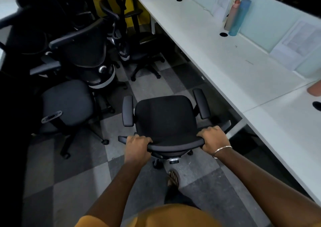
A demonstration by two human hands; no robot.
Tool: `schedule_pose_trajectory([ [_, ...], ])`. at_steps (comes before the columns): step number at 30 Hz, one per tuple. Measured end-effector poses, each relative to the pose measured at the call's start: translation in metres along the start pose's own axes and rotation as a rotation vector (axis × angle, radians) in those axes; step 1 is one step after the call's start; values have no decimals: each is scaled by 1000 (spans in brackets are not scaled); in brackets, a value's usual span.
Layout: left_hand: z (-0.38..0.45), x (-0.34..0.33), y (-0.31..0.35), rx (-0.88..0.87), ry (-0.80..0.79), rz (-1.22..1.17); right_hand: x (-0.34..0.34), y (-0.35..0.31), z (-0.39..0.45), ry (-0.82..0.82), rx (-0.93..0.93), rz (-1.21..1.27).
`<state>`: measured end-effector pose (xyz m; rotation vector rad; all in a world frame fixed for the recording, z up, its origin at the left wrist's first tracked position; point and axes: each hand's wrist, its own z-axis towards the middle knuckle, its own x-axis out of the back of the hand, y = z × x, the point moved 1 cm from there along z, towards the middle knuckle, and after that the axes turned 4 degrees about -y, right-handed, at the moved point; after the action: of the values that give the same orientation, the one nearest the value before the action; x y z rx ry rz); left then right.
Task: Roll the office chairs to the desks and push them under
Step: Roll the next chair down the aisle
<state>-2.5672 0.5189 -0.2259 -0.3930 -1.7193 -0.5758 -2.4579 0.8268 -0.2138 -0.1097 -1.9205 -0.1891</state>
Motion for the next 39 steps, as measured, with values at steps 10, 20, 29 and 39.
schedule_pose_trajectory([
  [10,-159,-26,31,7,4,-57,-49,-33,-142,-17,22,23],
  [20,-306,-66,92,163,46,-29,-99,-42,-274,43,120,58],
  [29,-447,-107,172,270,53,16,-148,-33,-413,80,199,145],
  [39,-594,-133,250,302,44,-32,-198,-32,-559,95,183,121],
])
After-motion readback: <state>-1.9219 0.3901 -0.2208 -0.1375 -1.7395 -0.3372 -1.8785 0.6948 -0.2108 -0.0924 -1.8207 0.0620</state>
